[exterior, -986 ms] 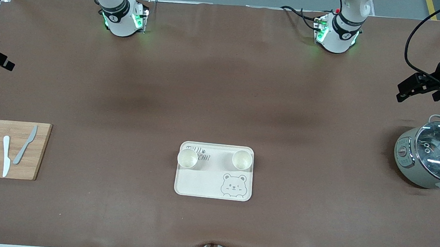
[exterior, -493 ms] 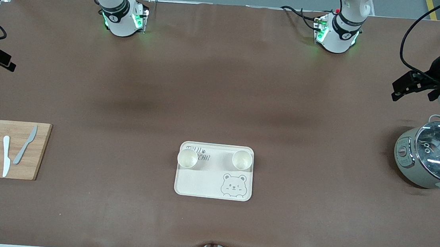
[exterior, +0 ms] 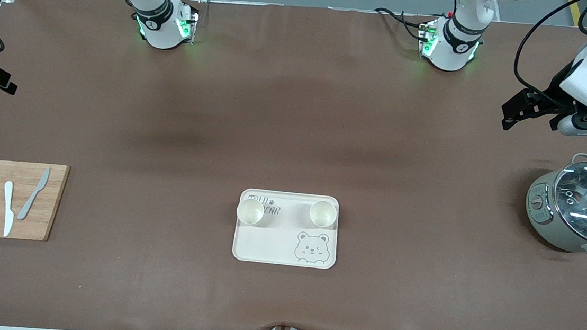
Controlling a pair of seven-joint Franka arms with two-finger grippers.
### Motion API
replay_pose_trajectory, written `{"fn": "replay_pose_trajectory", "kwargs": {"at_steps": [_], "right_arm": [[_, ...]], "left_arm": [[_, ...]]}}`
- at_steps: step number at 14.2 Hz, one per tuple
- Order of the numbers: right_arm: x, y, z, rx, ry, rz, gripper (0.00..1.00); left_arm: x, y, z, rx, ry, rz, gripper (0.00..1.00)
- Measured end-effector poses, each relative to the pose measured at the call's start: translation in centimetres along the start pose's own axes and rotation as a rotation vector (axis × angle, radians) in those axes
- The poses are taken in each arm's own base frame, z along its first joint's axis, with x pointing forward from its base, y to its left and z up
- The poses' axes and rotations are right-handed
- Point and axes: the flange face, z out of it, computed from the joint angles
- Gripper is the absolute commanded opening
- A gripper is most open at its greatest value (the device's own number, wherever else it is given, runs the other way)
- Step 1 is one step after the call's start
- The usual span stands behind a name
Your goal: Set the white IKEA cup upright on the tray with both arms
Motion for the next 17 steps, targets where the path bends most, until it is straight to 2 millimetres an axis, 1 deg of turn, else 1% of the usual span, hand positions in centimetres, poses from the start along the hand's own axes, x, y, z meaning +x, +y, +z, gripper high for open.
{"fn": "replay_pose_trajectory", "kwargs": {"at_steps": [3,5,8,10,17], "right_arm": [[-0.1,0.0,0.1,0.0,-0.007,0.0,1.0],[0.0,0.2,0.3,-0.001,-0.014,0.003,1.0],[0.1,1.4,1.0,0.0,-0.029,0.026,1.0],[0.1,1.9,1.1,0.001,-0.034,0.036,1.0],[0.1,1.9,1.1,0.001,-0.033,0.036,1.0]], "left_arm": [[0.0,-0.4,-0.1,0.0,0.001,0.007,1.0],[0.0,-1.0,-0.3,0.001,0.001,0.034,1.0],[0.1,-2.5,-0.3,0.004,-0.008,0.043,1.0],[0.1,-2.6,-0.5,0.004,-0.007,0.043,1.0],[0.3,-2.4,-1.7,-0.001,0.016,0.047,1.0]]}}
